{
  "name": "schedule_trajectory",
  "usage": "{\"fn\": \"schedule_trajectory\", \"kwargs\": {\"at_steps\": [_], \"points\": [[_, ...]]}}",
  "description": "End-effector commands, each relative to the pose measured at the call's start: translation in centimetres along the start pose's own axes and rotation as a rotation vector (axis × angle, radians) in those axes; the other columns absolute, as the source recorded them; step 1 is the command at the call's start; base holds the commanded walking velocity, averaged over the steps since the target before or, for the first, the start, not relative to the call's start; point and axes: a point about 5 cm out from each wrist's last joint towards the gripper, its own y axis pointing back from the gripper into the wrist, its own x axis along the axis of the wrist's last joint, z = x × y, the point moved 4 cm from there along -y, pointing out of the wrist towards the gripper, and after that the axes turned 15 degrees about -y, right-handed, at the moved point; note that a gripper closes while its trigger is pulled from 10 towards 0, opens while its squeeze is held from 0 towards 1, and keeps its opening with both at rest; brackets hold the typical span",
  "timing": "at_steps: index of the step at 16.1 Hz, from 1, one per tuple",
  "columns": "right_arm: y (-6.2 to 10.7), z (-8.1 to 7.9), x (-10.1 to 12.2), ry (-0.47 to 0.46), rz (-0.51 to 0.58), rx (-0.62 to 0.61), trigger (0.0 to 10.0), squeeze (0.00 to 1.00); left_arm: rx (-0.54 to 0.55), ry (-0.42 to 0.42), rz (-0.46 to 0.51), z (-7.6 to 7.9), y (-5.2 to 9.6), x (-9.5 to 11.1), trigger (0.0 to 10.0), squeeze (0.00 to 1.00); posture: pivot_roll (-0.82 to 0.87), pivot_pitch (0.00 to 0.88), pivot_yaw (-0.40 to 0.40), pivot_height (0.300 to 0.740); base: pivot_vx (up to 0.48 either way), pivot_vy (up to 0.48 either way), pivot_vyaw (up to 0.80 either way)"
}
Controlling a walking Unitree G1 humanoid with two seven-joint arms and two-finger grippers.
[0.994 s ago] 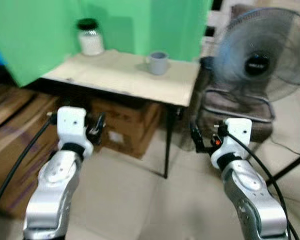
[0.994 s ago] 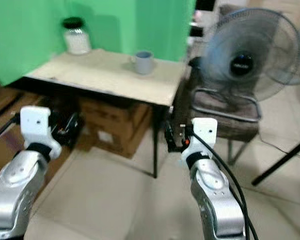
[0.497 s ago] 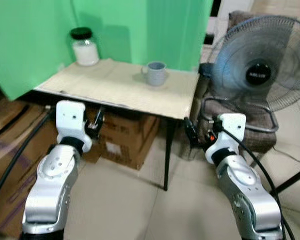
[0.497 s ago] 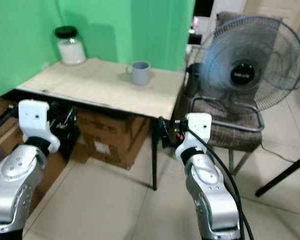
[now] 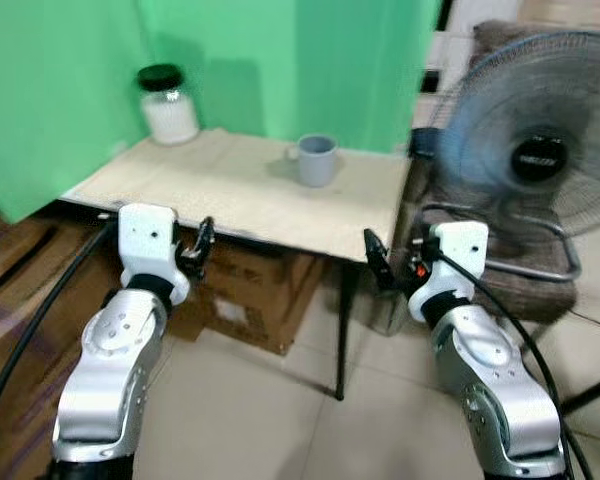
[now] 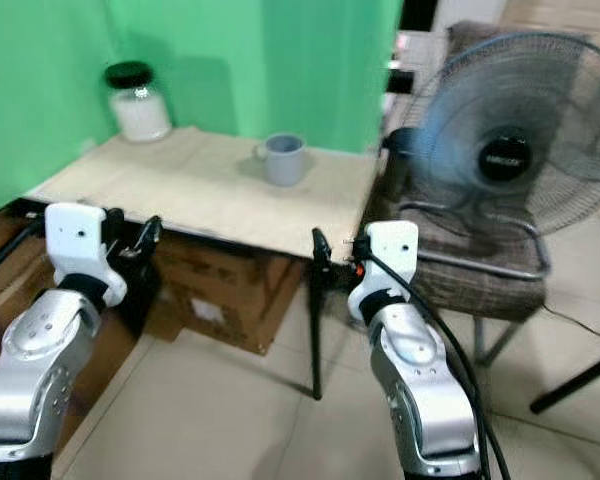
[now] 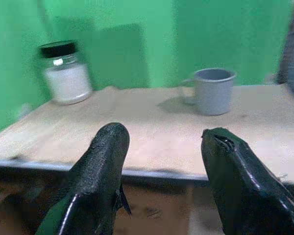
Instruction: Setting the table
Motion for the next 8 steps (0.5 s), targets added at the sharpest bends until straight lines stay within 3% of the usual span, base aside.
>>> {"fn": "schedule_trajectory", "kwargs": {"at_steps": [1, 7, 8], "points": [[-0.07, 0.29, 0.49, 0.009, 0.019, -0.008, 10.0, 0.00, -0.021, -0.004, 0.007, 0.39, -0.13, 0.21, 10.0, 0.00, 0.09, 0.000, 0.052, 0.740, 0.345, 0.000, 0.00], [-0.14, -0.23, 0.44, 0.049, 0.019, 0.015, 10.0, 0.00, -0.041, -0.013, 0.006, 0.65, -0.20, 0.07, 10.0, 0.00, 0.09, 0.000, 0.054, 0.740, 0.345, 0.000, 0.00], [-0.10, -0.23, 0.44, 0.049, 0.020, 0.014, 10.0, 0.00, -0.047, -0.016, 0.009, 0.77, -0.20, 0.14, 10.0, 0.00, 0.09, 0.000, 0.056, 0.740, 0.341, 0.000, 0.56]]}}
